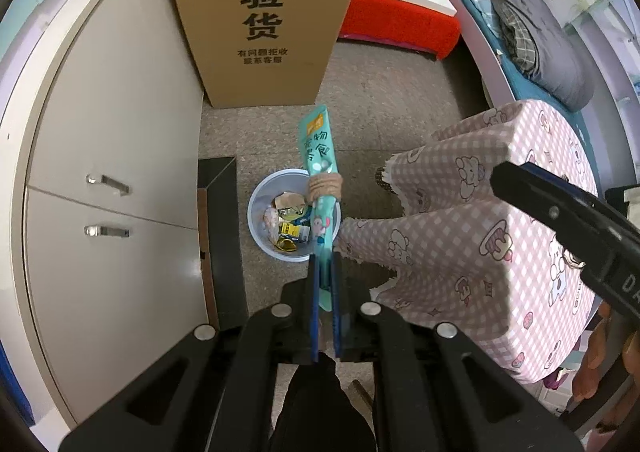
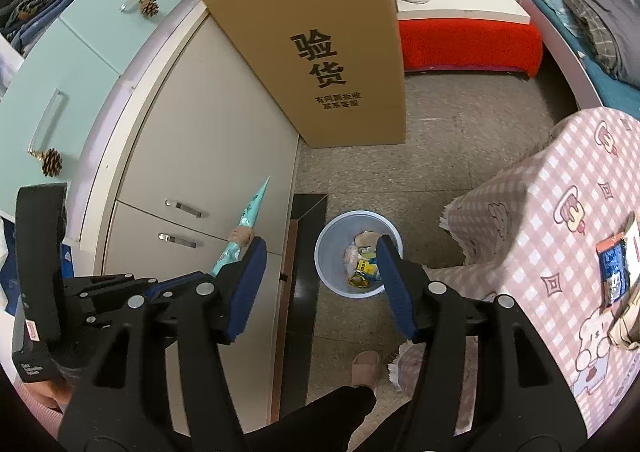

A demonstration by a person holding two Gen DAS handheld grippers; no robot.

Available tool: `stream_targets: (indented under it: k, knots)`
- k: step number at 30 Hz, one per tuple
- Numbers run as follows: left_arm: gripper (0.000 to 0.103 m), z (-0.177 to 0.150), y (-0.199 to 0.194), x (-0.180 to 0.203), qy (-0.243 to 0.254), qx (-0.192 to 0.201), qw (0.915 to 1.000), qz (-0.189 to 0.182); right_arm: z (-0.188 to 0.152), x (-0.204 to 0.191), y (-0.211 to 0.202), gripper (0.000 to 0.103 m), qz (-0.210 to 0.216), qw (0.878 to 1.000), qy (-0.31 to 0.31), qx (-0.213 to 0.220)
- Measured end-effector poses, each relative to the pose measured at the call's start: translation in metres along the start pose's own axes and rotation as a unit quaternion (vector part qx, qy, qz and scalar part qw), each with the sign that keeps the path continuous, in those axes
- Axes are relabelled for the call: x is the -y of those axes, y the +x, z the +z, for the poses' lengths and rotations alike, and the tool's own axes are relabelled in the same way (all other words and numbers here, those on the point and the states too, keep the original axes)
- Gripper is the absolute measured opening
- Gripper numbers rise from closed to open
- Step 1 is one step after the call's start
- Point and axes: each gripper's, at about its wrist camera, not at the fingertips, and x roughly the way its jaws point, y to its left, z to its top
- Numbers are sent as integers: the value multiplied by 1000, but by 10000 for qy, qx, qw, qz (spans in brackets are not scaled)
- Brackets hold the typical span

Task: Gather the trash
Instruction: 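Carry both items to the wastebasket and release them inside, then move both open grippers back over the table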

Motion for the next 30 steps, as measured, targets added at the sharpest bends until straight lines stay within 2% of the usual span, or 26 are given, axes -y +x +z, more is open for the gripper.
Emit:
stream_targets:
  k: [5,8,9,10,11,14,18,23,30]
  knots:
    - [5,11,4,12,112,-29,9999,39,0,15,-12,59,-16,9997,202,108]
    - [11,21,7,16,-10,-32,9999,148,0,26,-19,60,-30,9993,351,142]
    - [35,26,10,15,-111,-26,9997,215,-1,29,-20,60,-38,9991,381,154]
    - [75,29,13,15,-204,-32,9992,349,-1,32,-23,60,-56,9990,419,171]
    - [82,31,16,14,-291,-3,9984,493,-2,36,-25,60,-68,9988,447,183]
    - [83,35,22,11,-490,-25,9968,626,-6,46,-31,61,-107,9983,541,208]
    - [83,35,25,14,-770,-57,9955,558,-13,61,-35,61,-161,9972,707,203]
    - [83,33,26,40,-524,-54,9970,569,-23,80,-44,61,-189,9956,890,233]
    - [83,32,27,97,-94,-54,9987,488,-41,118,-68,61,-312,9910,1239,389]
